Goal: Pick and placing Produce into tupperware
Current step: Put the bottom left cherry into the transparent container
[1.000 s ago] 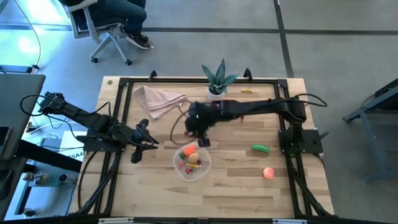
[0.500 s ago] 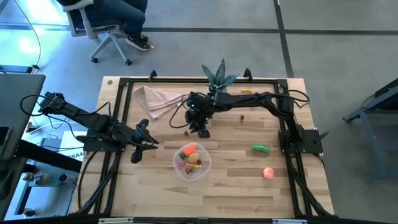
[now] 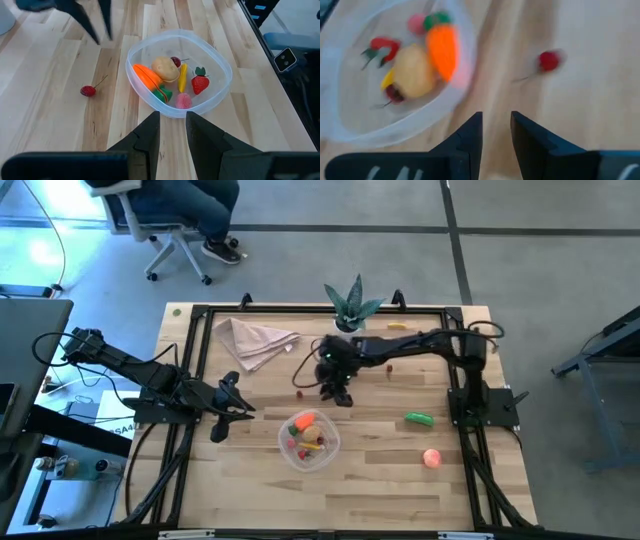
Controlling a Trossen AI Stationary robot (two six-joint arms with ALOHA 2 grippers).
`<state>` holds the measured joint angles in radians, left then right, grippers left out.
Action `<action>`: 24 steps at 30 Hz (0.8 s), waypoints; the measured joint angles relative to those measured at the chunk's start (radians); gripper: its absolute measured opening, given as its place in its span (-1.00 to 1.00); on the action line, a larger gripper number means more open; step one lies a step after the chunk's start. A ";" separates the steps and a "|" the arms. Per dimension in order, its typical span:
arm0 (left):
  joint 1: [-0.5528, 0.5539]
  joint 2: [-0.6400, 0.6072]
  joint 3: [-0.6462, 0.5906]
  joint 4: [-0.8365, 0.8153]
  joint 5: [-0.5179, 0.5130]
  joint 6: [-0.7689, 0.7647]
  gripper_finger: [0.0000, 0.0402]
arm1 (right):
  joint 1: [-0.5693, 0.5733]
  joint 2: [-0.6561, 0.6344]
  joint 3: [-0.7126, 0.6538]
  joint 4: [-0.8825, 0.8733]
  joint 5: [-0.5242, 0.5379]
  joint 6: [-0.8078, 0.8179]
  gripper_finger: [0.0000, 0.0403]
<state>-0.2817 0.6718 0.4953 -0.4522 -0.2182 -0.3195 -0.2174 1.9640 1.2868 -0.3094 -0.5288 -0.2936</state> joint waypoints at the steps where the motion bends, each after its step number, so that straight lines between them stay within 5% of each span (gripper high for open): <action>1: 0.000 0.000 0.000 0.000 0.000 0.000 -0.59 | -0.001 -0.017 -0.024 0.047 0.018 0.002 -0.54; 8: 0.000 0.000 0.000 0.000 0.000 0.000 -0.59 | 0.019 -0.061 -0.061 0.176 0.173 -0.079 -0.52; 24: 0.000 0.000 0.000 0.000 0.000 0.000 -0.59 | 0.021 0.045 -0.054 0.368 0.182 -0.021 -0.02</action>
<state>-0.2817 0.6719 0.4953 -0.4522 -0.2180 -0.3195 -0.1960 2.0089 1.2329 0.0583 -0.3471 -0.3145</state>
